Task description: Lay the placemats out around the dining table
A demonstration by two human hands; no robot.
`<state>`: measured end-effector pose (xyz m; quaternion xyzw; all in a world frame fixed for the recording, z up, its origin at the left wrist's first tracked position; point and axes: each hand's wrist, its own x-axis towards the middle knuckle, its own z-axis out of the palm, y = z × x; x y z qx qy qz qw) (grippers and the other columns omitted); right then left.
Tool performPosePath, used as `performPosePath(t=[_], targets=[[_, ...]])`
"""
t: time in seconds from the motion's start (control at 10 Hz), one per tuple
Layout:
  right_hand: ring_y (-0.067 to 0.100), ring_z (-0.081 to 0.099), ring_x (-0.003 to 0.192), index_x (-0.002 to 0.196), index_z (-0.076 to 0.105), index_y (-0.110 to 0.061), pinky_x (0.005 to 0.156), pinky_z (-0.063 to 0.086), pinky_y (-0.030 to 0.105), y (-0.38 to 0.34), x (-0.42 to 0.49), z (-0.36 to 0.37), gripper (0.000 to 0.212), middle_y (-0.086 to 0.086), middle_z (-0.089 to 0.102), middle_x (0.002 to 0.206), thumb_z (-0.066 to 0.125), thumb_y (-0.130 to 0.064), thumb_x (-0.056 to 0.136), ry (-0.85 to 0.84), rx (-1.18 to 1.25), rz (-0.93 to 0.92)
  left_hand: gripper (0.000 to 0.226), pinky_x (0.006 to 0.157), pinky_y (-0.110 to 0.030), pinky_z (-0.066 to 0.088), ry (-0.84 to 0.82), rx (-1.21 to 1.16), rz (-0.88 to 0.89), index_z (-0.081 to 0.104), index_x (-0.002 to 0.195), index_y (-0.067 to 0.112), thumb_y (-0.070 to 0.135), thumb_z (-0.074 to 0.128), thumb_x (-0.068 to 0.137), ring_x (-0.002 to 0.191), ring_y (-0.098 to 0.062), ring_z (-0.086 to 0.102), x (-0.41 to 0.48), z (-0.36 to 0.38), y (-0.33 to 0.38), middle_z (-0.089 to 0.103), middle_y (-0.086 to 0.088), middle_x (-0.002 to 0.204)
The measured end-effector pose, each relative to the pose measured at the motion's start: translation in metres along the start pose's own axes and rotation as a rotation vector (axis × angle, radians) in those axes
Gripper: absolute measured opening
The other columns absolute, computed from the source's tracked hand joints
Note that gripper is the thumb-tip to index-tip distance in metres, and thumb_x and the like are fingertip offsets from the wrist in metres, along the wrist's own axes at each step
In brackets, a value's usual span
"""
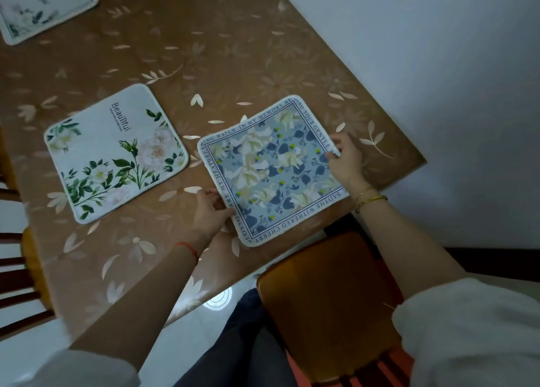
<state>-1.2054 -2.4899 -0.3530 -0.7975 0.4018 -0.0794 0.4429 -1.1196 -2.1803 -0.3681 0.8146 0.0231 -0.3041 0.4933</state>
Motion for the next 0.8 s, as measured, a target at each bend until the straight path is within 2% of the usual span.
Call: performPosePath(t=[0.1,0.2,0.3,0.4,0.5,0.6,0.7,0.8], targets=[[0.034,0.064,0.098,0.123,0.057,-0.005,0.090,0.055,0.047,0.000,0.006,0.001,0.032,0.019,0.067,0.114,0.060,0.000,0.092,-0.016,0.013,0.021,0.051,0.054,-0.018,0.057,0.036,-0.019,-0.023,0.039,0.098,0.013,-0.013,0.076,0.074,0.087,-0.022,0.066,-0.005,0.001,-0.002,0.064,-0.012,0.102],[0.030,0.063,0.092,0.122,0.058,-0.005,0.088,0.055,0.045,0.002,0.007,0.002,0.030,0.020,0.068,0.113,0.060,0.000,0.093,-0.009,0.012,0.046,0.054,0.055,-0.022,0.059,0.055,-0.035,-0.033,0.041,0.109,0.005,-0.011,0.078,0.073,0.092,-0.029,0.068,-0.005,0.002,-0.004,0.066,-0.018,0.105],[0.033,0.065,0.101,0.122,0.058,-0.003,0.087,0.053,0.040,0.005,0.007,0.002,0.029,0.020,0.068,0.113,0.059,0.000,0.093,0.005,0.030,0.054,0.055,0.069,-0.032,0.060,0.051,-0.033,-0.029,0.039,0.106,0.008,-0.009,0.080,0.072,0.093,-0.030,0.067,-0.004,0.001,-0.006,0.066,-0.019,0.106],[0.029,0.064,0.107,0.122,0.058,-0.002,0.086,0.048,0.029,0.008,0.003,-0.001,0.027,0.017,0.068,0.117,0.057,-0.001,0.095,0.025,0.037,0.084,0.057,0.087,-0.049,0.057,0.035,-0.012,-0.040,0.043,0.114,-0.002,-0.009,0.081,0.071,0.100,-0.036,0.067,-0.004,-0.002,-0.004,0.066,-0.024,0.111],[0.030,0.064,0.112,0.124,0.057,0.000,0.091,0.049,0.029,0.014,0.000,-0.004,0.029,0.017,0.067,0.121,0.056,-0.001,0.095,0.044,0.046,0.083,0.058,0.081,-0.042,0.058,0.048,-0.029,-0.032,0.047,0.119,-0.005,-0.009,0.080,0.072,0.098,-0.034,0.067,-0.007,-0.006,-0.004,0.067,-0.025,0.112],[0.029,0.063,0.114,0.126,0.057,0.000,0.093,0.047,0.028,0.013,-0.010,-0.010,0.031,0.016,0.067,0.124,0.056,-0.003,0.095,0.048,0.045,0.108,0.058,0.081,-0.040,0.057,0.027,-0.007,-0.026,0.048,0.123,-0.006,-0.008,0.079,0.074,0.105,-0.036,0.066,-0.012,-0.008,-0.001,0.066,-0.026,0.119],[0.030,0.062,0.117,0.126,0.058,-0.003,0.100,0.049,0.036,0.013,-0.021,-0.015,0.031,0.016,0.066,0.126,0.056,-0.008,0.095,0.083,0.033,0.086,0.061,0.084,-0.038,0.056,0.048,-0.008,-0.008,0.050,0.127,-0.004,-0.004,0.080,0.074,0.110,-0.035,0.065,-0.017,-0.013,0.003,0.066,-0.020,0.120],[0.028,0.061,0.118,0.126,0.058,-0.003,0.096,0.046,0.030,0.005,-0.036,-0.018,0.030,0.015,0.065,0.127,0.056,-0.010,0.097,0.116,0.099,0.056,0.063,0.092,-0.043,0.056,0.101,-0.014,0.029,0.051,0.132,-0.002,0.002,0.080,0.077,0.111,-0.029,0.064,-0.026,-0.021,0.010,0.064,-0.017,0.124]])
